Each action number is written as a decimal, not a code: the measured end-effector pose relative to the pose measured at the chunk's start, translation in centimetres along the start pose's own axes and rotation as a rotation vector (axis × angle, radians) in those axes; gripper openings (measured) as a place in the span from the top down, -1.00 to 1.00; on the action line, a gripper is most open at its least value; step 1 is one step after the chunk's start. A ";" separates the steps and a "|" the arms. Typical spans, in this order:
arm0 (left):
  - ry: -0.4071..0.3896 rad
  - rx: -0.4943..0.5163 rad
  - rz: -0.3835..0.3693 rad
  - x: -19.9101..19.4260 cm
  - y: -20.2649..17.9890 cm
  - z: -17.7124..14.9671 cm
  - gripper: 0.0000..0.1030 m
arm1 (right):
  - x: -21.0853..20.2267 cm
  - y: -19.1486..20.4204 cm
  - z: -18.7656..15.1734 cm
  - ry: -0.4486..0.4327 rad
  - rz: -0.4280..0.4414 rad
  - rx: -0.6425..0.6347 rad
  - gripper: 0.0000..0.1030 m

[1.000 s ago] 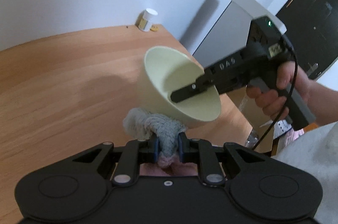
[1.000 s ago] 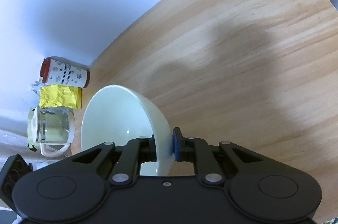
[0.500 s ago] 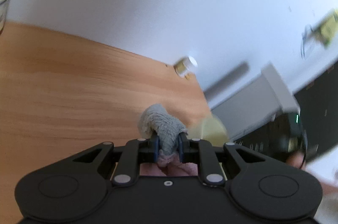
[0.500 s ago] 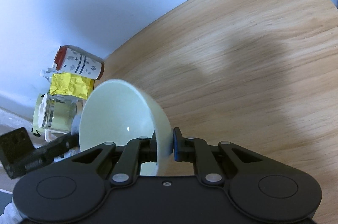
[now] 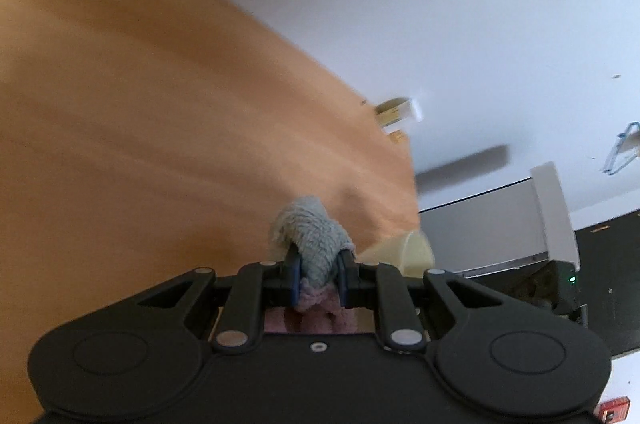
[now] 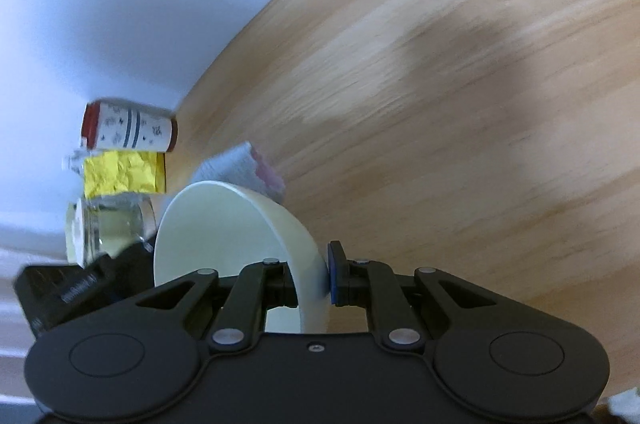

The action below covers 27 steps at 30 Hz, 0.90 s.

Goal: Clean bowl

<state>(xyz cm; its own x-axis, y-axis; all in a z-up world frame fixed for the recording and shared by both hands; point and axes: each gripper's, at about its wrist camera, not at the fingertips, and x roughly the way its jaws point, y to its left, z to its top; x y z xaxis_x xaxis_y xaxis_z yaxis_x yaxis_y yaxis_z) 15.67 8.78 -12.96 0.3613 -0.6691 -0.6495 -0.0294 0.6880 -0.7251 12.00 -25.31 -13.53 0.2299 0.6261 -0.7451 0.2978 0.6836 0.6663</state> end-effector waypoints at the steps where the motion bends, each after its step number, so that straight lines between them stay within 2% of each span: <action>1: -0.003 -0.003 -0.004 -0.1 0.2 -0.1 0.70 | 0.1 -0.1 0.1 -0.005 -0.005 0.014 0.73; 8: 0.026 -0.046 -0.039 -0.4 1.1 -1.0 0.70 | 0.2 -0.2 0.2 -0.050 -0.030 0.022 0.74; 12: 0.043 -0.122 -0.084 -0.1 1.6 -1.7 0.70 | 0.0 -0.2 0.3 -0.083 -0.038 0.001 0.74; 14: 0.055 -0.102 -0.076 -0.1 1.4 -1.7 0.70 | -0.2 0.0 0.2 -0.100 -0.037 -0.010 0.75; 23: 0.159 0.210 -0.021 0.9 -2.9 -2.6 0.70 | -0.8 0.9 0.2 -0.146 -0.038 -0.058 0.75; 27: 0.189 0.392 0.007 1.2 -6.0 -3.5 0.69 | -1.2 1.0 0.2 -0.155 -0.045 -0.074 0.75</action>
<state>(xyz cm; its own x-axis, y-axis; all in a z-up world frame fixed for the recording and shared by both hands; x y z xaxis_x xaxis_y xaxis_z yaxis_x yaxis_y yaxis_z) 13.06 2.87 -10.19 0.1843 -0.6788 -0.7108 0.3386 0.7228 -0.6025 12.17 -25.43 -11.99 0.3598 0.5327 -0.7660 0.2434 0.7389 0.6282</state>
